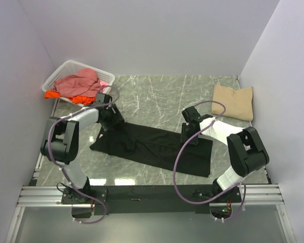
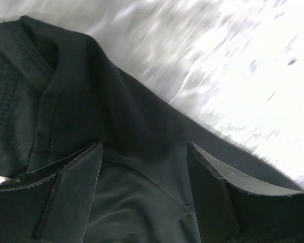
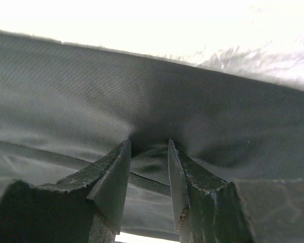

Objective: Fold and stack the t-shirts
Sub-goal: Fold the tshirt

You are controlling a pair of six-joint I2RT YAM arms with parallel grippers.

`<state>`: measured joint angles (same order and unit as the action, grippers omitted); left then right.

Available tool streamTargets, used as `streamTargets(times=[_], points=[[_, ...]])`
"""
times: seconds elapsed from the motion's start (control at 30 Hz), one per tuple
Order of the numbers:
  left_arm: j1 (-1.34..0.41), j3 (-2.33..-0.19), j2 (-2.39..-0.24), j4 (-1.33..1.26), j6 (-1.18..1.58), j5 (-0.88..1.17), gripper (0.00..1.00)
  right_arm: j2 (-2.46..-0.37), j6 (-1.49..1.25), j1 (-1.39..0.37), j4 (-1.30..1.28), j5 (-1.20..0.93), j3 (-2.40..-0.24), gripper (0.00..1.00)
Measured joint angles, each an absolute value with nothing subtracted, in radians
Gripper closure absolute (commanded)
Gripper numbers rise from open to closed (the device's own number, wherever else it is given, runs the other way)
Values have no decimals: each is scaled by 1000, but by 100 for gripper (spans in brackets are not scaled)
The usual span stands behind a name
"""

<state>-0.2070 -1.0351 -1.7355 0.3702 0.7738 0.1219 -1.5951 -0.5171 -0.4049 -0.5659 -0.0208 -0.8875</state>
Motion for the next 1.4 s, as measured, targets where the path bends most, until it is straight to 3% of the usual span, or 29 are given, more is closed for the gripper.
streamTargets(times=[0.37,0.8,1.13,1.4], points=[[-271,-1434,-2027,453,707,69,26,-1536,-566,-433,-598,-98,-833,58],[-349,-1918,-2326,547,624,36,21,-1526,-665,-630,-642,-123,-831,58],[-358,-1946,-2295,608,607,-1,12,-1525,-645,-634,-762,-16,-1019,57],[-356,-1668,-1988,612,626,-10,7,-1515,-609,-638,-809,27,-1054,63]])
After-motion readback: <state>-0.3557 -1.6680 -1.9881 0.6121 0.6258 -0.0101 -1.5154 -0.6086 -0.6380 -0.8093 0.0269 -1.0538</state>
